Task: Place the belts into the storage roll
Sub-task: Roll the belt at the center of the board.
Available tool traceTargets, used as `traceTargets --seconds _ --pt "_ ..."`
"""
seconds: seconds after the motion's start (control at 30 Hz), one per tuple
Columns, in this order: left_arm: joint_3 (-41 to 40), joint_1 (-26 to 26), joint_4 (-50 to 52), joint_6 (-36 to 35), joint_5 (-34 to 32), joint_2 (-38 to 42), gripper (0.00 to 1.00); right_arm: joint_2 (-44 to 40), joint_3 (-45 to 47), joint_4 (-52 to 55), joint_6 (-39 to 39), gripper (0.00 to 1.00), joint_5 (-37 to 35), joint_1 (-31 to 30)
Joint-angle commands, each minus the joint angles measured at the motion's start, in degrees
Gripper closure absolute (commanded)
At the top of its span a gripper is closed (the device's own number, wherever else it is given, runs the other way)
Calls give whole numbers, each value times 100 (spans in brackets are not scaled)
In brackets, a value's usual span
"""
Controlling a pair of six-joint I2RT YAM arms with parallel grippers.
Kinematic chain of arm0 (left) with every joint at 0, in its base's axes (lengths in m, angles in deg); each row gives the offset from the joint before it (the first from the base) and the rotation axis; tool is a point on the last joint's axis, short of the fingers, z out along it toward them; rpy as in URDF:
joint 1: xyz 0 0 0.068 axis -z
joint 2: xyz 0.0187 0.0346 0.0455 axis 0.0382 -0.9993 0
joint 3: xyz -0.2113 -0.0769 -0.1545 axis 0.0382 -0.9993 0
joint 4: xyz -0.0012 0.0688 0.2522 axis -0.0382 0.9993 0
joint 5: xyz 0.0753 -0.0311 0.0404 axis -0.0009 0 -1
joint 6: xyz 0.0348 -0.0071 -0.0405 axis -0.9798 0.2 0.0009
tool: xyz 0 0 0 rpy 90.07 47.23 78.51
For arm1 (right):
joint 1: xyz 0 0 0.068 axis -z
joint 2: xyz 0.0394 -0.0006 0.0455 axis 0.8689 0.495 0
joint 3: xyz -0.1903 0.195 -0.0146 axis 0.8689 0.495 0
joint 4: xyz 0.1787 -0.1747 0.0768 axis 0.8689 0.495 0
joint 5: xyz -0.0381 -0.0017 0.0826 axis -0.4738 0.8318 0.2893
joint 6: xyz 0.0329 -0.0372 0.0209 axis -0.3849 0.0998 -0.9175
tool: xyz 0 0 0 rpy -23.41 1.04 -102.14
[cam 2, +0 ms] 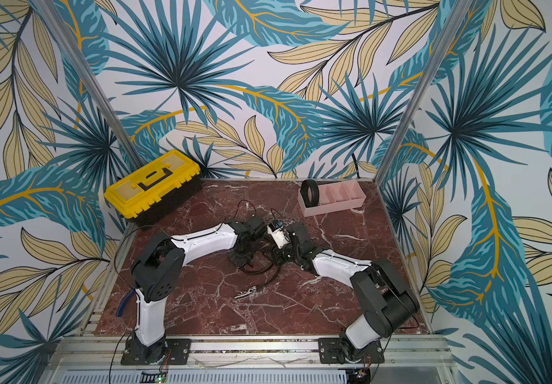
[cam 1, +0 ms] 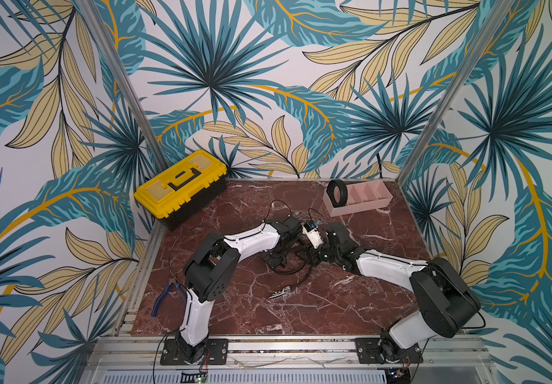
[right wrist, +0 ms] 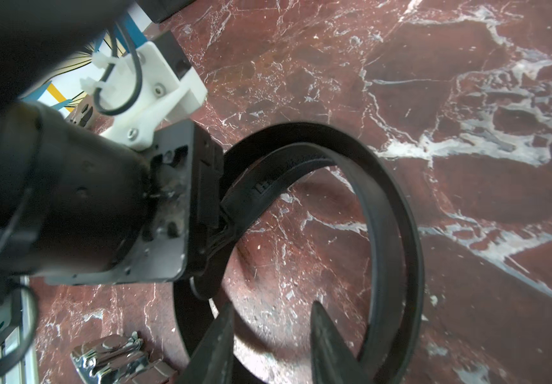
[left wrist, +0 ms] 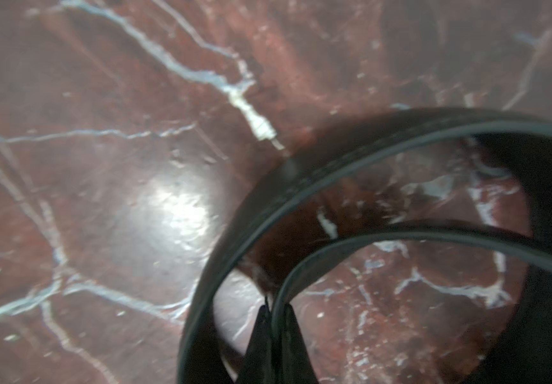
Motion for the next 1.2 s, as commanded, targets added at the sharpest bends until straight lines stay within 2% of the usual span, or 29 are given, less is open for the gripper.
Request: traceTargets --seconds 0.0,0.3,0.53,0.83,1.17 --pt "-154 13 974 -195 209 -131 100 74 97 -549 295 63 551 -396" --pt "135 -201 1376 -230 376 -352 100 308 503 -1603 -166 66 810 -710" --pt "308 -276 1423 -155 343 -476 100 140 653 -1688 -299 63 808 -1021" --pt "596 -258 1414 -114 461 -730 100 376 531 -1688 -400 65 840 -1127" --pt "657 -202 1399 -63 382 -497 100 678 572 -2009 -624 66 631 -1337"
